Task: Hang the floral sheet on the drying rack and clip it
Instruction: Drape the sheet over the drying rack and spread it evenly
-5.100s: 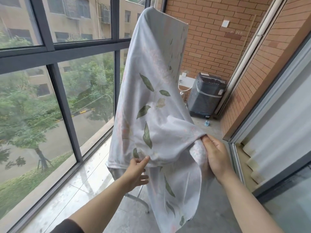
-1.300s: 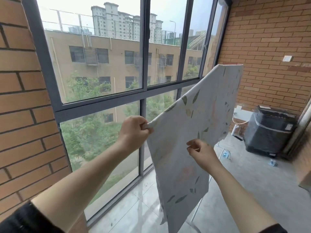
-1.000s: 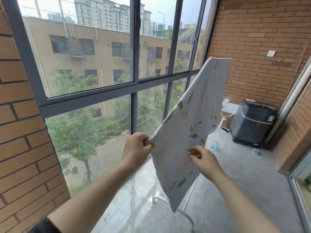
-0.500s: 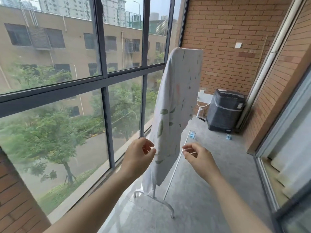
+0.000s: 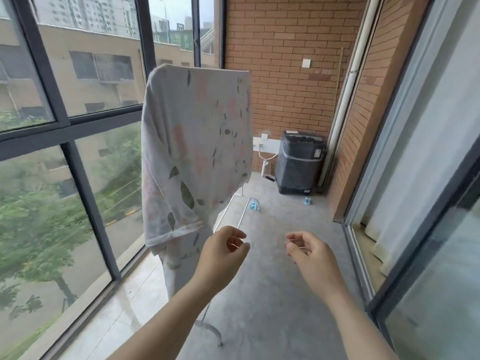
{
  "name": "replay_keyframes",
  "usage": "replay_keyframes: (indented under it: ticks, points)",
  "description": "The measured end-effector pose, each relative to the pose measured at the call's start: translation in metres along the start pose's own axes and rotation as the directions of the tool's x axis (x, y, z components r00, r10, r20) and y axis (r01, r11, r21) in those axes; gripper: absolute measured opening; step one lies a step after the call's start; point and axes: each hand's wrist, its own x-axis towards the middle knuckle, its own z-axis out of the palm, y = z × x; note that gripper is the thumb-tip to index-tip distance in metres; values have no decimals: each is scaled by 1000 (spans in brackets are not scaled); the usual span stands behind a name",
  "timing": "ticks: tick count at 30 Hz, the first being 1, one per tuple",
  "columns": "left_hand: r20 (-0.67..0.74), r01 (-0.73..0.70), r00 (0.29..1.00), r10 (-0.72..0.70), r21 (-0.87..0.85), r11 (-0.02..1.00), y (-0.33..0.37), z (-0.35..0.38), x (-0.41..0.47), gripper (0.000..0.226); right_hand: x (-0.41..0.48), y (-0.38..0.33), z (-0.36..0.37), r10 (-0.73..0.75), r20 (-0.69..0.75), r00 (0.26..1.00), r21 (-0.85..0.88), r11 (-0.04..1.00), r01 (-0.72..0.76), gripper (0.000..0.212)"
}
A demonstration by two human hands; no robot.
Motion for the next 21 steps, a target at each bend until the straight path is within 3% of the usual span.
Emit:
replay_keyframes:
  ticks: [7, 21]
  points:
    - [107, 107, 989, -99, -67, 992, -17, 68, 59, 8, 62, 54, -35, 58, -43, 997, 2, 998, -58, 8]
    - [235, 211, 954, -187, -80, 974, -60, 162, 281, 10, 274, 125, -27, 211, -64, 975, -51, 975, -215, 8]
